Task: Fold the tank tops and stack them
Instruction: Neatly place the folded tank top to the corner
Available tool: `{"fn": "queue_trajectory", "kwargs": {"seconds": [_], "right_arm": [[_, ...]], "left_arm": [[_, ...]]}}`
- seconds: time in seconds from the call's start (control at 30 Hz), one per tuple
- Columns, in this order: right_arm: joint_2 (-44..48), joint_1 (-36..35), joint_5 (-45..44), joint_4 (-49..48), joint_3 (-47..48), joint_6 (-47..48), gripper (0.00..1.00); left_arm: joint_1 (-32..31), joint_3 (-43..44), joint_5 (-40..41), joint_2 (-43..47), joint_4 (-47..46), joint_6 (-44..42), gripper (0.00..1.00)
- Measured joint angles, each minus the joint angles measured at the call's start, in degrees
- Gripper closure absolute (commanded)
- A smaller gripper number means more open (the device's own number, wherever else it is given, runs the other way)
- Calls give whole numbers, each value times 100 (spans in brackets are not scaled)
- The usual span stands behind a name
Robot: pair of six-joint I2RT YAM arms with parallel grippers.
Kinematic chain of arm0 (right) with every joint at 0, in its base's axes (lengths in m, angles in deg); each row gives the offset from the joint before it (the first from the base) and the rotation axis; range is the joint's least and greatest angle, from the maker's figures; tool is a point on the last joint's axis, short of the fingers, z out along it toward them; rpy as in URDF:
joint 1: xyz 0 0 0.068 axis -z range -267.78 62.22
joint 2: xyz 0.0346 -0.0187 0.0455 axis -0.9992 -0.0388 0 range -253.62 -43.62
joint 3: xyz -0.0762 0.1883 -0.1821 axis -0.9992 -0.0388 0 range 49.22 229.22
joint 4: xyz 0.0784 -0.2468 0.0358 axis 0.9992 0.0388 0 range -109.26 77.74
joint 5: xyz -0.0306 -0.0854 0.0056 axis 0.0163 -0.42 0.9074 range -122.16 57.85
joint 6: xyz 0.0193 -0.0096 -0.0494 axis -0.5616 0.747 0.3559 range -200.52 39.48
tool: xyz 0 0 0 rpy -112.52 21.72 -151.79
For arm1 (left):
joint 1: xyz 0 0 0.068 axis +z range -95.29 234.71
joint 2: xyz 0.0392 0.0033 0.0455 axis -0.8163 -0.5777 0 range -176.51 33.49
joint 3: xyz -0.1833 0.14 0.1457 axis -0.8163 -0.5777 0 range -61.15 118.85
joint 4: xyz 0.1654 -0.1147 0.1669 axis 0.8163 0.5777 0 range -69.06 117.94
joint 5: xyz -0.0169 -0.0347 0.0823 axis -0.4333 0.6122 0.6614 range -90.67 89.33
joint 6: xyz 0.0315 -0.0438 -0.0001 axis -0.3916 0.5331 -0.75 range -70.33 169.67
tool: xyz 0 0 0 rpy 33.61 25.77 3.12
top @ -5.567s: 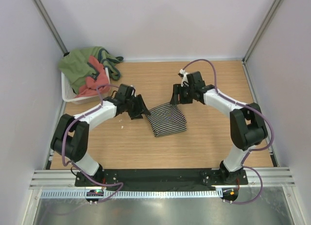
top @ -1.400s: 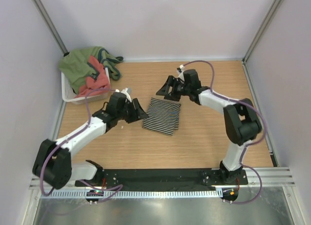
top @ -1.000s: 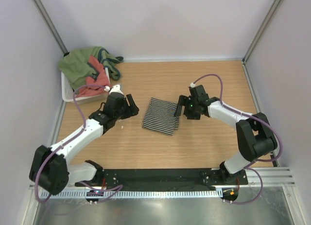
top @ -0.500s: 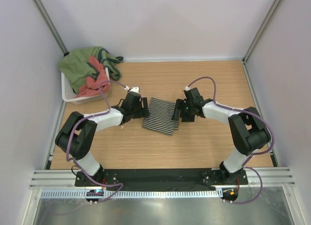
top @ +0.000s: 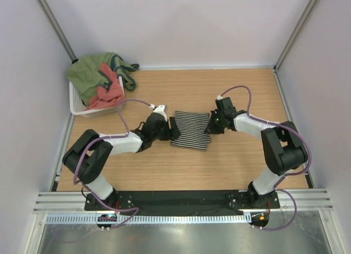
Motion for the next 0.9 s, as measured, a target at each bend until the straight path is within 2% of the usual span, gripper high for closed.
{"fn": "queue_trajectory", "kwargs": {"seconds": [0.1, 0.23, 0.33, 0.43, 0.5, 0.53, 0.6, 0.63, 0.73, 0.9], "right_arm": [[313, 511, -33, 61, -192, 2, 99], [1008, 1491, -205, 129, -605, -2, 99], [1528, 2291, -284, 131, -942, -48, 99], [1910, 3182, -356, 103, -1226, -162, 99], [2048, 3606, -479, 98, -1381, -286, 95], [2124, 3797, -551, 98, -1471, -363, 86], [2262, 4072, -662, 92, -1648, -584, 46], [2319, 4148, -721, 90, -1718, -662, 20], [2500, 4229, -1075, 214, -1823, -848, 15], [3180, 4238, -1692, 533, -1827, -1130, 13]], "left_arm": [[-208, -321, 68, 94, -284, 120, 32], [-348, -745, 256, 680, -177, 129, 30], [-343, -717, 417, 1261, -42, 85, 29], [-343, -505, 603, 1735, 140, -31, 23], [-339, -284, 809, 1934, 431, -79, 21], [-313, -173, 907, 2015, 573, -90, 21], [-170, 44, 1029, 2129, 879, -55, 21], [-20, 168, 1069, 2162, 1071, -17, 21], [575, 531, 1274, 2186, 1639, 133, 21], [1602, 1338, 1856, 2184, 2723, 448, 17]]}}
